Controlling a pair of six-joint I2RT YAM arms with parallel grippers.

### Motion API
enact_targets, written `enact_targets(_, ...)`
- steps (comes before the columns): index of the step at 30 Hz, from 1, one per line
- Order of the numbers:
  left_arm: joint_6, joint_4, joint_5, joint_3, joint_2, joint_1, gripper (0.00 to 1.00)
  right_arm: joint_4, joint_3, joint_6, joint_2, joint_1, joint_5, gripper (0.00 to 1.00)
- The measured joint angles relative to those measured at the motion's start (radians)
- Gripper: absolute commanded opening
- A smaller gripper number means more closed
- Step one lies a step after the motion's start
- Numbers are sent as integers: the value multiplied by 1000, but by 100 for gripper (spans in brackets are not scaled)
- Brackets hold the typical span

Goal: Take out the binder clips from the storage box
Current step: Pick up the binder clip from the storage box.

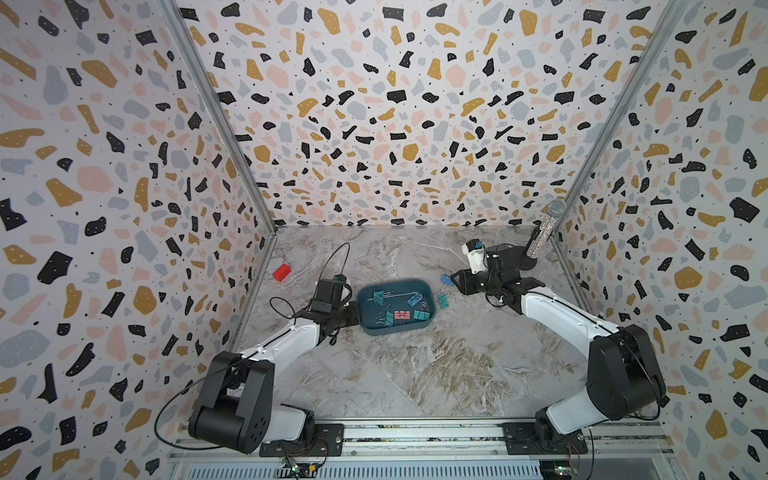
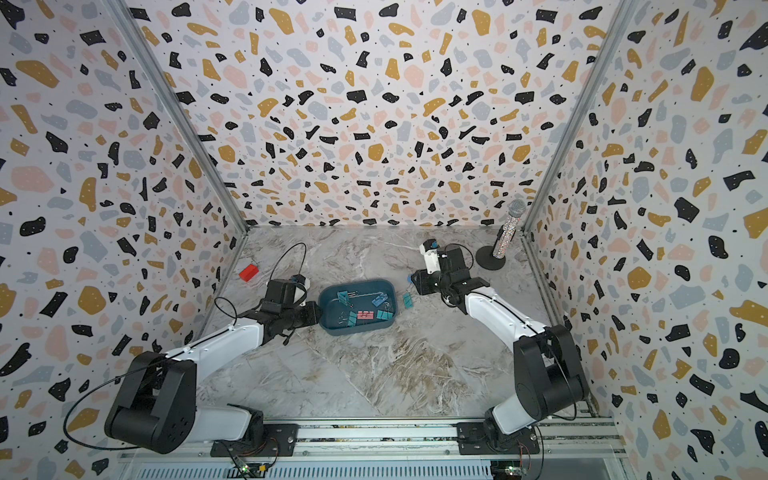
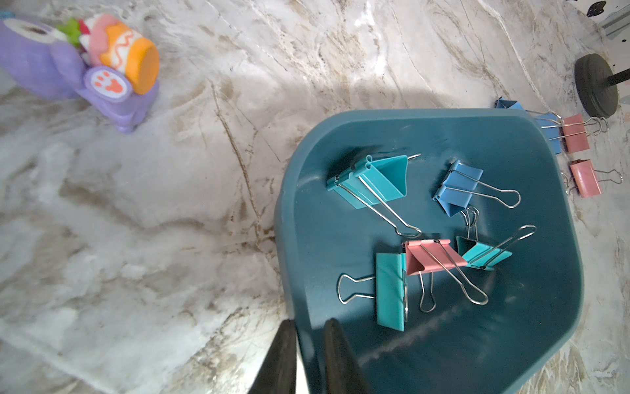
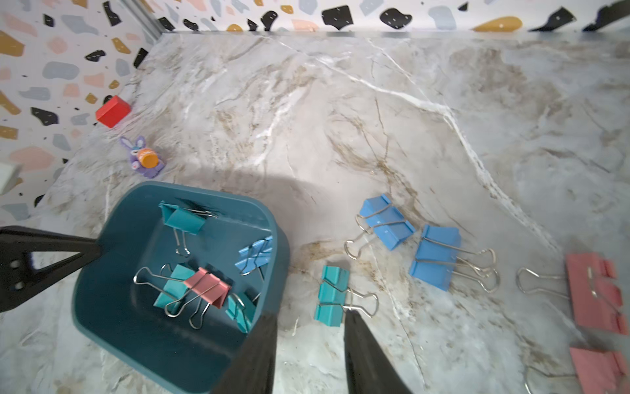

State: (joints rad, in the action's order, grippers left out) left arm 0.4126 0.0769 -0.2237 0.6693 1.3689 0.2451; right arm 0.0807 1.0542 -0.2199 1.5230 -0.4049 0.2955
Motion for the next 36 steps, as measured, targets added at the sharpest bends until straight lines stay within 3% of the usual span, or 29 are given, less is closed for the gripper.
enact_targets(5, 0, 0, 0, 0, 0, 0, 20, 49, 80, 89, 41, -82, 48, 39)
enact_targets(15, 0, 0, 0, 0, 0, 0, 20, 92, 219, 200, 263, -229, 131, 39)
enact_targets(25, 0, 0, 0, 0, 0, 0, 20, 99, 328, 254, 441, -297, 134, 39)
enact_targets(36, 0, 0, 0, 0, 0, 0, 19, 111, 412, 298, 503, -317, 127, 39)
